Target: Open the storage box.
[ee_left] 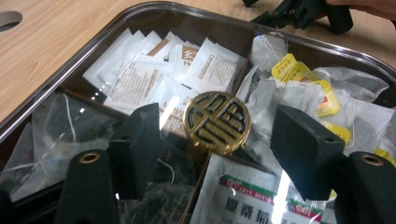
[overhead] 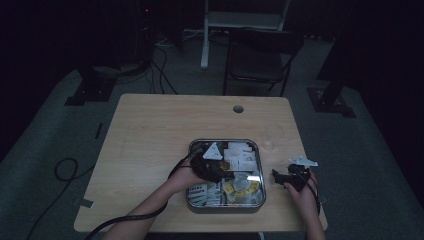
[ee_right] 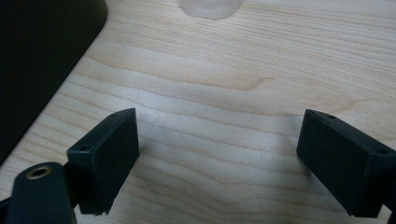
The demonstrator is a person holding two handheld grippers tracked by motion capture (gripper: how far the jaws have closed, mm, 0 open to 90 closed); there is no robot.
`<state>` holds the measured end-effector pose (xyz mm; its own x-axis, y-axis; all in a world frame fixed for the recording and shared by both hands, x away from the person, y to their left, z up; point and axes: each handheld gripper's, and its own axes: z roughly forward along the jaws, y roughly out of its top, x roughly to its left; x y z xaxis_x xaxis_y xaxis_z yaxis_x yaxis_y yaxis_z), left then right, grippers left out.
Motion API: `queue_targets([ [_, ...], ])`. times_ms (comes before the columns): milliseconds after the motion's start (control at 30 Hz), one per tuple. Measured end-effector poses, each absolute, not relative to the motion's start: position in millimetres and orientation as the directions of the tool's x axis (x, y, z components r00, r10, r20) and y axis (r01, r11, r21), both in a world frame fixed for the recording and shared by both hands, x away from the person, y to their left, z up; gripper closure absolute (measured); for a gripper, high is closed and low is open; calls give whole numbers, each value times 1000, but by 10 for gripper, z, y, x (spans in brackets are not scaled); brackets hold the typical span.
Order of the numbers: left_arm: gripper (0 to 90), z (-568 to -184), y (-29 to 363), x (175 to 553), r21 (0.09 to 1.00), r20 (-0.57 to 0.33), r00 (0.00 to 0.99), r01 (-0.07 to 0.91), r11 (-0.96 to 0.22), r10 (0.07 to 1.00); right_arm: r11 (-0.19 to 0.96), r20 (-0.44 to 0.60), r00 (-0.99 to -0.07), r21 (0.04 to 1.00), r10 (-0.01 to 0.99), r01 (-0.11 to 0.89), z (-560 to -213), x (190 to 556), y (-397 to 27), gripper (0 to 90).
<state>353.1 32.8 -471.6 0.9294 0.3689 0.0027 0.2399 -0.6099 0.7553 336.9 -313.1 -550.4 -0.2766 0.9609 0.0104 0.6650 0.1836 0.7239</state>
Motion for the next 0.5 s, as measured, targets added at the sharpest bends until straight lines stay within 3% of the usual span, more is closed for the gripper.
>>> queue_targets([
  [267, 480, -4743, 274, 3537, 753, 43, 934, 203, -626, 355, 184, 10, -277, 724, 961, 665, -5504, 3369, -3132, 123],
  [500, 521, -4785, 253, 3543, 743, 39, 939, 201, -638, 342, 184, 10, -277, 724, 961, 665, -5504, 3369, -3131, 123],
])
